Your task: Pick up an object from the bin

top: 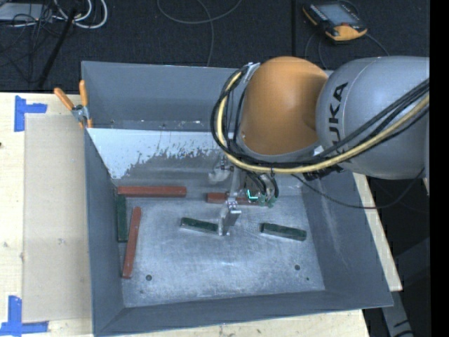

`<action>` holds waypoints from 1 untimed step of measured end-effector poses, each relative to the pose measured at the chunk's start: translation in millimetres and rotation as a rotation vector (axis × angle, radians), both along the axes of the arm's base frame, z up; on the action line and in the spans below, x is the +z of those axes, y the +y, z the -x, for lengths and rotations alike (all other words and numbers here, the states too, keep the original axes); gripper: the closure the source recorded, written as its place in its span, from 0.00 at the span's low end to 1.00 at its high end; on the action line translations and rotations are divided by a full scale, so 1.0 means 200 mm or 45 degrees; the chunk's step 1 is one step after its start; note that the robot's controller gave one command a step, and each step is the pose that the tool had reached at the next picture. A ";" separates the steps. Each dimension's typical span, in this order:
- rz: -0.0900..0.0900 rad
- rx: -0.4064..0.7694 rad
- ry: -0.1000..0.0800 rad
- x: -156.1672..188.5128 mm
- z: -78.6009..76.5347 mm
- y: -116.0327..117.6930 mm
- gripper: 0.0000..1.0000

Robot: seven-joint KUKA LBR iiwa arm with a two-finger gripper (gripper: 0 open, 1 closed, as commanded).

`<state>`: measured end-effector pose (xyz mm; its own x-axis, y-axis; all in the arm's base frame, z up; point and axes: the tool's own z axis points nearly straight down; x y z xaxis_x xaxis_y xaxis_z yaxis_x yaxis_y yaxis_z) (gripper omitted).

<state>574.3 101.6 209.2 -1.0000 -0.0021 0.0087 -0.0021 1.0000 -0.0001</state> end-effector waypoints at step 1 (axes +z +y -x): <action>-0.001 -0.002 -0.009 0.02 -0.01 0.00 0.00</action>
Offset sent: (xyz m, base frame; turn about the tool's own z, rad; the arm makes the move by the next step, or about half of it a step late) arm -0.0245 -0.0430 -0.1288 -0.0668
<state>575.9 101.2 213.6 -1.0000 -0.0002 0.0013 -0.0002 1.0000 0.0006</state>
